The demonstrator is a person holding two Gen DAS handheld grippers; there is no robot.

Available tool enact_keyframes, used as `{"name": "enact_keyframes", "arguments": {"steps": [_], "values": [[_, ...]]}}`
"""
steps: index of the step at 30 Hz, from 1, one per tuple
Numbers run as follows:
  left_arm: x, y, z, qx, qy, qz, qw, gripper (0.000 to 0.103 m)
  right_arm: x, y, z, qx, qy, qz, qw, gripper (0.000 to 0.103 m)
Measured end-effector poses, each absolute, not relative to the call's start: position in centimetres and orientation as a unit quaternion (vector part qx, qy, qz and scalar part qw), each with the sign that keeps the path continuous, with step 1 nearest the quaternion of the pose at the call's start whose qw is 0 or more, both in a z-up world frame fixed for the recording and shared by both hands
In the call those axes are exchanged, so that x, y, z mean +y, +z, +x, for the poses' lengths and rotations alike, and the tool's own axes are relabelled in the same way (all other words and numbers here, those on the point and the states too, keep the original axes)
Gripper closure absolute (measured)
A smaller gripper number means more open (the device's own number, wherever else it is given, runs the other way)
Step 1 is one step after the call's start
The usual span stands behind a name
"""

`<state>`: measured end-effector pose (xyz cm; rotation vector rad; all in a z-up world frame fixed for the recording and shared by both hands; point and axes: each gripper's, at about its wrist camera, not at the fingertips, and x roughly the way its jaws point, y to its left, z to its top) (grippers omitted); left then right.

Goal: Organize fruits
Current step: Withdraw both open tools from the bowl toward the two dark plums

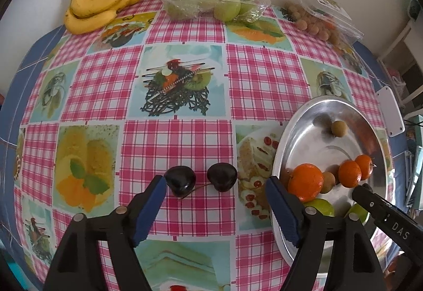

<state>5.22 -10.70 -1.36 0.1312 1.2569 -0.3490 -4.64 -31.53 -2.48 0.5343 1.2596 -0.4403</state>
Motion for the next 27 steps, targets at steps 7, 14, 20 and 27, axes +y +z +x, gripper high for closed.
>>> {"name": "enact_keyframes", "arguments": {"steps": [7, 14, 20, 27], "values": [[-10.6, -1.1, 5.3, 0.575, -0.159, 0.074, 0.799, 0.008, -31.5, -2.5, -4.3, 0.576, -0.205, 0.244, 0.753, 0.039], [-10.2, -1.0, 5.4, 0.564, -0.145, 0.082, 0.809, 0.000, -31.4, -2.6, -4.3, 0.577, -0.214, 0.237, 0.751, 0.037], [-9.8, -0.9, 5.7, 0.562, -0.138, 0.076, 0.812, 0.000, -31.5, -2.3, -4.3, 0.571, -0.227, 0.228, 0.755, 0.022], [-9.5, -0.7, 5.6, 0.561, -0.143, 0.076, 0.812, 0.000, -31.5, -2.0, -4.5, 0.569, -0.231, 0.223, 0.757, 0.013]]}}
